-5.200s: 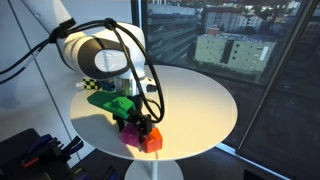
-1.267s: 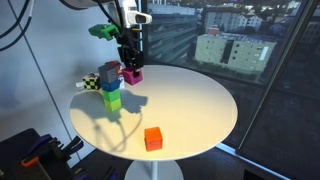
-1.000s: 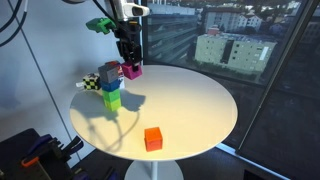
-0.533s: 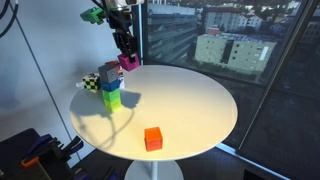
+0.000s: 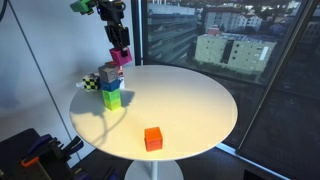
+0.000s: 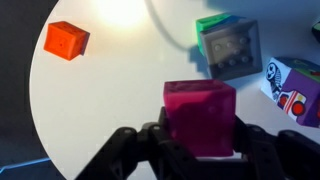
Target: Put the pink block on the grey block
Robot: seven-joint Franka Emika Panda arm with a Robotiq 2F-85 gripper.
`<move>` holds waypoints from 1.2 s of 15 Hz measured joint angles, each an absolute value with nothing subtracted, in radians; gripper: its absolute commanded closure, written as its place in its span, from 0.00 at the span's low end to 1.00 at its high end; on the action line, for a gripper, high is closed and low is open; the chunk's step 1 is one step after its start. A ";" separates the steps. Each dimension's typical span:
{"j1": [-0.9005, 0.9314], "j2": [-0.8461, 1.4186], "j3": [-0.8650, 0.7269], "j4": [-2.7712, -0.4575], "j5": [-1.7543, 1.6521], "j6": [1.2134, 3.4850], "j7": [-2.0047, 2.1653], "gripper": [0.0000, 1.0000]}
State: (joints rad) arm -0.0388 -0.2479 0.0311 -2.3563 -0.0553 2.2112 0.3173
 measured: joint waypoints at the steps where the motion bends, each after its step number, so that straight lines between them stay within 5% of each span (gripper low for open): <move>1: -0.034 -0.251 0.032 -2.354 -0.040 2.192 0.316 0.71; 18: 0.005 -0.233 0.039 -2.329 0.054 2.104 0.307 0.71</move>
State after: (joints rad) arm 0.0048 -0.2331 0.0392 -2.3289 0.0535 2.1035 0.3073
